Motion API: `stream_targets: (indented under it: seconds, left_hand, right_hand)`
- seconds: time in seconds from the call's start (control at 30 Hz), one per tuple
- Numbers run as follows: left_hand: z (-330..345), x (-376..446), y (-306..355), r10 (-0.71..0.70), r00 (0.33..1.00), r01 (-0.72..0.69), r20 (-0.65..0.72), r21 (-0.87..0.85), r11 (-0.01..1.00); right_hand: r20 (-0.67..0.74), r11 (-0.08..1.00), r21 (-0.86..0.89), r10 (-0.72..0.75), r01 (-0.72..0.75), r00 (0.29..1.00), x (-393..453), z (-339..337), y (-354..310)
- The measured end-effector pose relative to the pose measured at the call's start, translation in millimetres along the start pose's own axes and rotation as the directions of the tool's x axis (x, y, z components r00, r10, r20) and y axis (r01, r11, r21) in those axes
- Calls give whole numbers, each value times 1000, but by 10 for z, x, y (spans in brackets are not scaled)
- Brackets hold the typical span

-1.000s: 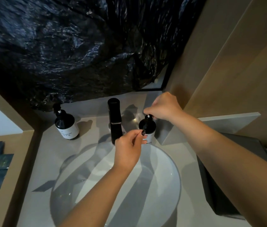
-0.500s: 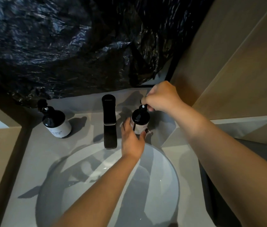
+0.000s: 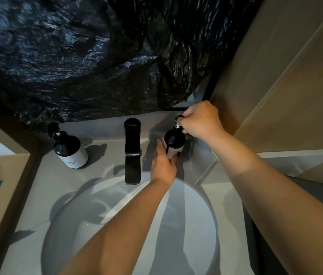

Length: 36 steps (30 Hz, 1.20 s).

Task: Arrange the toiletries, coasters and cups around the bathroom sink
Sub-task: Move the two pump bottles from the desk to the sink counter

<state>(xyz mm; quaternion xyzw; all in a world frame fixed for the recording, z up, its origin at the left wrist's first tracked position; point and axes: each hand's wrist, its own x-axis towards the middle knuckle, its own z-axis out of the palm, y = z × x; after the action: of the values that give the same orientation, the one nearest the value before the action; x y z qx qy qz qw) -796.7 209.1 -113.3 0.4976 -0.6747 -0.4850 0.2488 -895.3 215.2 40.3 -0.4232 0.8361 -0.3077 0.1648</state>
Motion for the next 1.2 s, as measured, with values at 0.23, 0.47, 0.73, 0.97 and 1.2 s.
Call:
stream_targets:
  seconds: [0.23,0.47,0.73,0.97,1.2]
  left_hand:
    - [-581,-926,-420,31,999,-32,45,14,999]
    - [-1822,-1206,-643,-70,906,19,-418,-125,992]
    - [-2593,-282,-541,-73,880,60,-470,-42,997]
    - [-2420,-5,-674,-36,953,68,-302,95,993]
    - [-2361,17,-723,-41,951,63,-306,64,996]
  right_hand:
    - [-68,934,-353,-84,55,994,-247,-97,-153]
    - [-115,897,-275,-389,347,914,-853,210,-759]
    - [195,878,-125,-436,463,879,-1200,890,-1146]
    - [246,900,-115,-385,421,890,-1143,1109,-1135]
    - [247,921,-149,-319,361,915,-1092,1123,-1011]
